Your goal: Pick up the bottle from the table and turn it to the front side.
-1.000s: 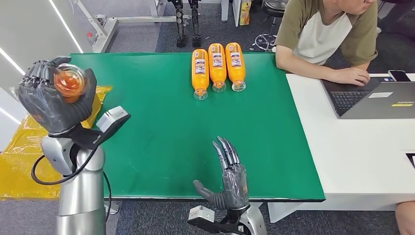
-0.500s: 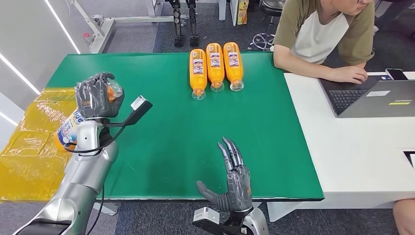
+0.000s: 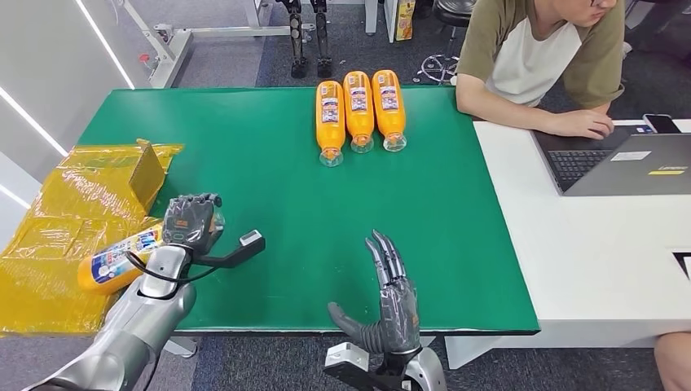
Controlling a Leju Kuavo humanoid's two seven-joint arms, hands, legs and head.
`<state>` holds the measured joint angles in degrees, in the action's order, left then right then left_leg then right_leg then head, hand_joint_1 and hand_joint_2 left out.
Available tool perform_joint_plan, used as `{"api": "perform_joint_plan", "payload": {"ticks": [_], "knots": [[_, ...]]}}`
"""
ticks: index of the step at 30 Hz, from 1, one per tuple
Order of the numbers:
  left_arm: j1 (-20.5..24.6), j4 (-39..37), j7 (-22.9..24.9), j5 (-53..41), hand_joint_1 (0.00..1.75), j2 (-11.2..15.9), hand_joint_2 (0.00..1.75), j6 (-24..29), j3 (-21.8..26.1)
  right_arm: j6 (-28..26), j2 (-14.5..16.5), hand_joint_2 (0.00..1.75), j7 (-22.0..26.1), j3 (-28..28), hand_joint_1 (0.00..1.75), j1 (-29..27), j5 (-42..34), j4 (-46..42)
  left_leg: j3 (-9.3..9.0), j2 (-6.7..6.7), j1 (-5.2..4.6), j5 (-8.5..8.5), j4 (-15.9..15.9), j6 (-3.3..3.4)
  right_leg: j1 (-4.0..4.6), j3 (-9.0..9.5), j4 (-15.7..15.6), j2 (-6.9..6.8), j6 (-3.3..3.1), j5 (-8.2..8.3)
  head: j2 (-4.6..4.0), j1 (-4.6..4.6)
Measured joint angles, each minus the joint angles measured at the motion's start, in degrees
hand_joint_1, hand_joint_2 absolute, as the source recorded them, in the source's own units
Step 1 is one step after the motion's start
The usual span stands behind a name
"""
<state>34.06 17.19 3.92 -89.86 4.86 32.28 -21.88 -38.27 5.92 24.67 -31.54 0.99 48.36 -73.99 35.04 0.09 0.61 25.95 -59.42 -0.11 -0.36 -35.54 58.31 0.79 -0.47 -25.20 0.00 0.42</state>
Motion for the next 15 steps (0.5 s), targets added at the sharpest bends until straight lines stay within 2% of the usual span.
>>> {"api": "perform_joint_plan", "payload": {"ticks": [5, 9, 12, 15], "knots": [[-0.93, -0.85, 0.31, -0.16, 1.71, 0.68, 1.75, -0.67, -2.66, 0.29, -0.14, 1.75, 1.20, -0.55, 0.00, 0.79, -1.76, 1.16, -0.02, 0.00, 0.00, 0.00, 0.00, 0.00, 0.00, 0.00, 0.01, -0.01, 0.00, 0.00, 0.00, -0.01], [-1.32, -1.24, 0.37, -0.17, 0.17, 0.80, 1.75, -1.24, -4.65, 0.49, -0.13, 1.75, 1.78, -1.00, 0.00, 1.79, -2.24, 2.13, -0.02, -0.02, 0.00, -0.01, 0.01, -0.01, 0.00, 0.01, 0.02, -0.03, -0.01, 0.00, 0.00, -0.01], [-1.36, -1.30, 0.44, -0.09, 0.17, 0.80, 1.75, -1.34, -4.81, 0.54, -0.13, 1.75, 1.85, -1.08, 0.00, 1.95, -2.36, 2.29, -0.02, -0.02, 0.00, -0.01, 0.01, -0.01, 0.00, 0.01, 0.02, -0.04, -0.01, 0.00, 0.00, -0.01], [-1.81, -1.63, 0.64, 3.13, 0.04, 0.48, 1.75, -3.12, -4.86, 0.89, -0.13, 1.75, 2.09, -1.49, 0.00, 3.22, -3.10, 3.51, -0.02, -0.02, 0.00, -0.01, 0.00, -0.01, 0.00, 0.00, 0.03, -0.05, -0.01, 0.01, 0.00, -0.02]]}}
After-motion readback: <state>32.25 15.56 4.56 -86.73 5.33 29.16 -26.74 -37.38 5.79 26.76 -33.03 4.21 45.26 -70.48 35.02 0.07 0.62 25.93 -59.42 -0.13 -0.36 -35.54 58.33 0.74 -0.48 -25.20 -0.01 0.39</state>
